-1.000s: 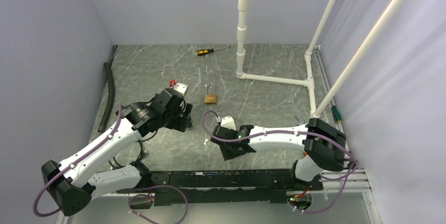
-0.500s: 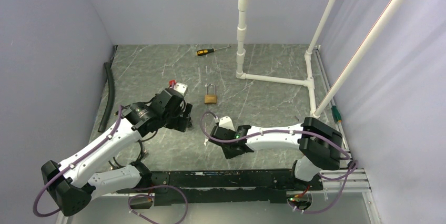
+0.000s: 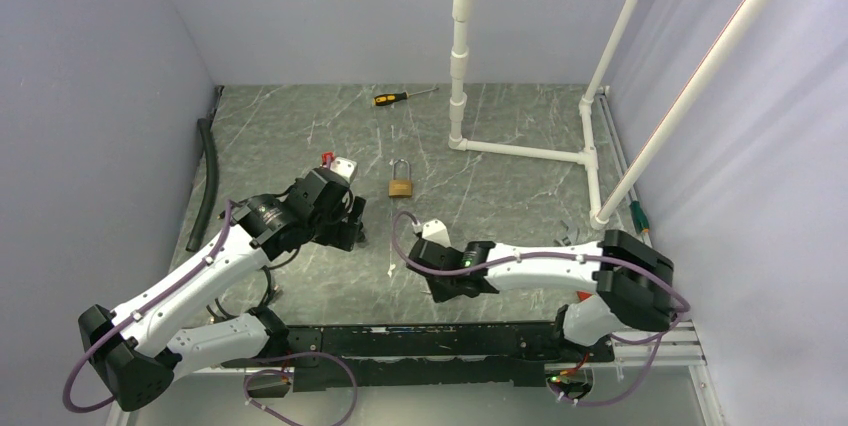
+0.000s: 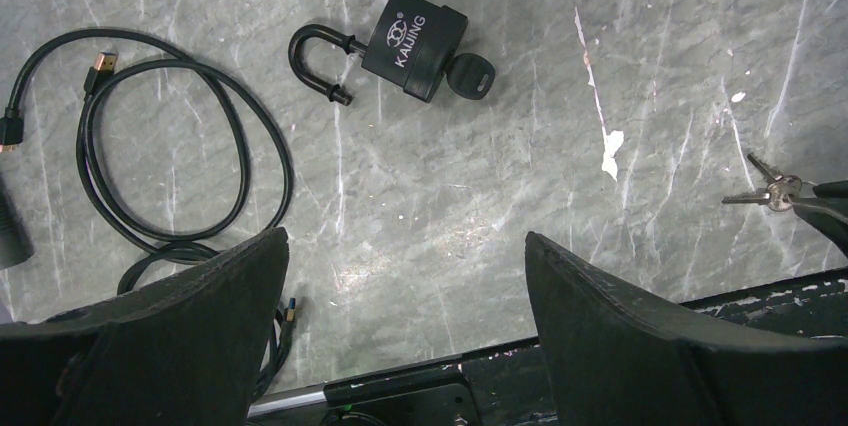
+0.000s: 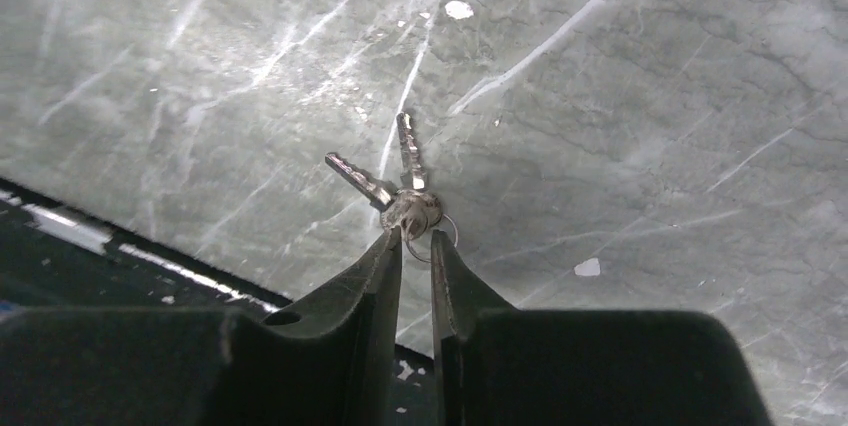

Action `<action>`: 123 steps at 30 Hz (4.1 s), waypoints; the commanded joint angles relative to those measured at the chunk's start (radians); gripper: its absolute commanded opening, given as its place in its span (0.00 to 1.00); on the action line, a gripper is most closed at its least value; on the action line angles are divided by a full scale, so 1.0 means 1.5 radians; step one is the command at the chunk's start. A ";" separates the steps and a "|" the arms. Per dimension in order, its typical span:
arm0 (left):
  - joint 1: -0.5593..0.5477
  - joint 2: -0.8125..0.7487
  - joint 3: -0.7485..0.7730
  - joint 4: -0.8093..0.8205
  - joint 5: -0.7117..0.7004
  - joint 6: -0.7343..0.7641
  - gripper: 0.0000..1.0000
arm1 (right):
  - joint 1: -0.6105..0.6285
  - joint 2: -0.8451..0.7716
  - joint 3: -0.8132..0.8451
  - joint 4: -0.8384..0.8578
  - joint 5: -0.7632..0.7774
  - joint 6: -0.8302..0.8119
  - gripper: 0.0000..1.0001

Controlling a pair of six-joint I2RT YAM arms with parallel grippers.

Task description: Unlock with the key

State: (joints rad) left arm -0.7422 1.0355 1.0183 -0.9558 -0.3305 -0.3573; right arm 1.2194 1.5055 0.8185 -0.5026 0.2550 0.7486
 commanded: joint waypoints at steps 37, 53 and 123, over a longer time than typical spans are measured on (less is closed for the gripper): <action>0.001 -0.013 0.003 0.015 0.010 0.004 0.92 | 0.013 0.079 -0.011 0.067 -0.043 -0.083 0.19; 0.001 -0.036 0.005 0.021 0.058 -0.022 0.91 | 0.016 0.011 -0.001 0.088 -0.023 -0.084 0.11; -0.001 -0.140 -0.436 0.852 0.623 -0.342 0.48 | 0.015 -0.403 -0.091 0.222 0.020 -0.049 0.00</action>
State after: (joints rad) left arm -0.7422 0.8154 0.3782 0.2295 0.5686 -0.8398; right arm 1.2396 0.9123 0.6731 -0.2298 0.2783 0.6842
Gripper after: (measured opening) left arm 0.489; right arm 0.010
